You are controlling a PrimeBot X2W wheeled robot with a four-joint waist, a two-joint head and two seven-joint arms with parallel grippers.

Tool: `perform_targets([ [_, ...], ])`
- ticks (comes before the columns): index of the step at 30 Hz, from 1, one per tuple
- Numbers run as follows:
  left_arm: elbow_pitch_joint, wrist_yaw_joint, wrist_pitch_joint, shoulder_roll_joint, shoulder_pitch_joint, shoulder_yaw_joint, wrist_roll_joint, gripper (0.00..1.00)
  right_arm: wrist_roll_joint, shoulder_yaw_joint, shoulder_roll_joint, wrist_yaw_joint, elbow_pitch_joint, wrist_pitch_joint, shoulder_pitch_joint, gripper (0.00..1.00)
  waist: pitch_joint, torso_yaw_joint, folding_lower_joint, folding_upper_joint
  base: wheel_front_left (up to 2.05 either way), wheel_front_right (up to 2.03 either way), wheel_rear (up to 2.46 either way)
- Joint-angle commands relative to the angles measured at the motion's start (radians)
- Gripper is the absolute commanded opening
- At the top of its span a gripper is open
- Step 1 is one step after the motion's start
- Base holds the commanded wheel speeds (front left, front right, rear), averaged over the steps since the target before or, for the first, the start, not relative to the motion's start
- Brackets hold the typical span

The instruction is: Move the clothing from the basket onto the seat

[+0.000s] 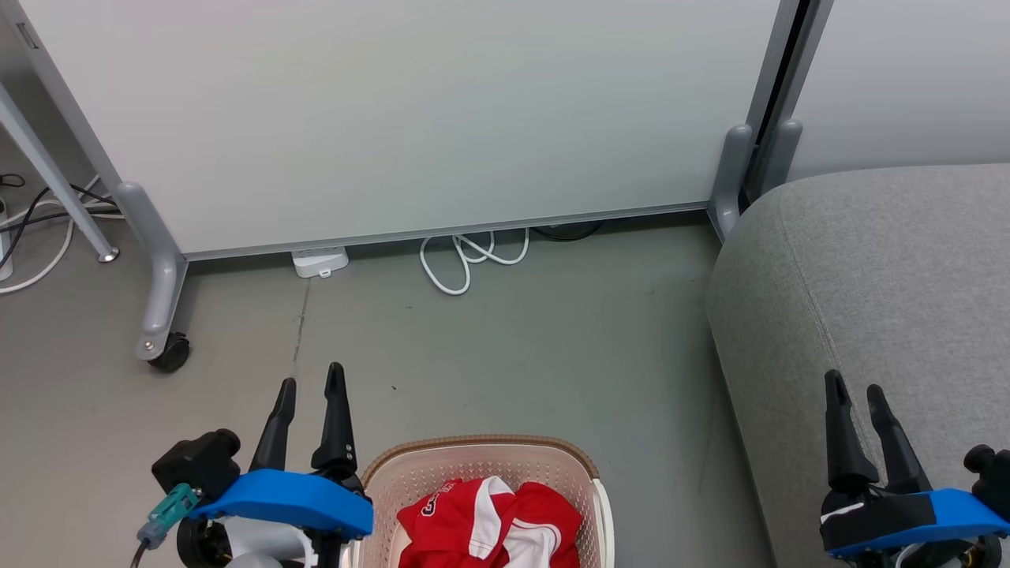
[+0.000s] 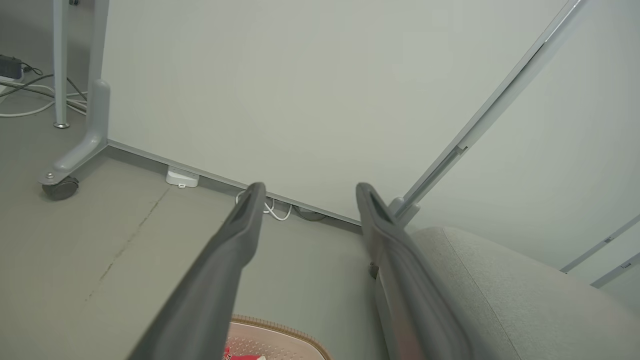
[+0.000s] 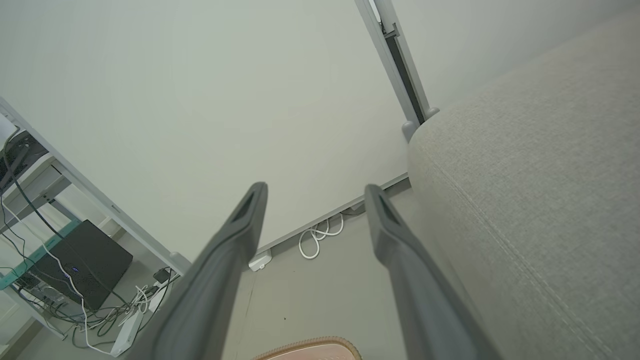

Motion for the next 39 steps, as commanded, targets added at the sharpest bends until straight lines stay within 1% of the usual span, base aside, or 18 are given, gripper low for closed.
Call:
perform_targets([
  [1,-0.005,0.004,-0.010,0.004,-0.025,-0.010,0.031,1.00,-0.035,-0.001,-0.009,0.002,-0.012,-0.010,-0.004,1.00,-0.001,0.001,0.0000,0.0000,0.00,0.00,0.00],
  [12,0.006,0.008,-0.038,0.003,-0.028,-0.037,0.132,1.00,-0.154,0.000,-0.010,0.002,-0.011,-0.039,0.006,1.00,-0.001,0.008,0.0000,0.0000,0.00,0.00,0.00],
  [22,0.016,0.001,-0.063,0.001,-0.029,-0.049,0.195,1.00,-0.245,-0.003,-0.011,0.003,-0.014,-0.062,0.010,1.00,0.000,0.014,0.0000,0.0000,0.00,0.00,0.00],
  [25,0.025,-0.009,-0.069,0.000,-0.032,-0.053,0.202,1.00,-0.268,-0.006,-0.011,0.003,-0.019,-0.070,0.010,1.00,0.001,0.015,0.0000,0.0000,0.00,0.00,0.00],
  [30,0.033,-0.013,-0.081,0.000,-0.036,-0.059,0.228,1.00,-0.305,-0.005,-0.012,0.003,-0.024,-0.081,0.011,1.00,0.001,0.016,0.0000,0.0000,0.00,0.00,0.00],
  [39,0.026,-0.001,-0.099,0.000,-0.032,-0.066,0.273,1.00,-0.371,0.003,-0.012,0.003,-0.011,-0.099,0.017,1.00,0.000,0.013,0.0000,0.0000,0.00,0.00,0.00],
])
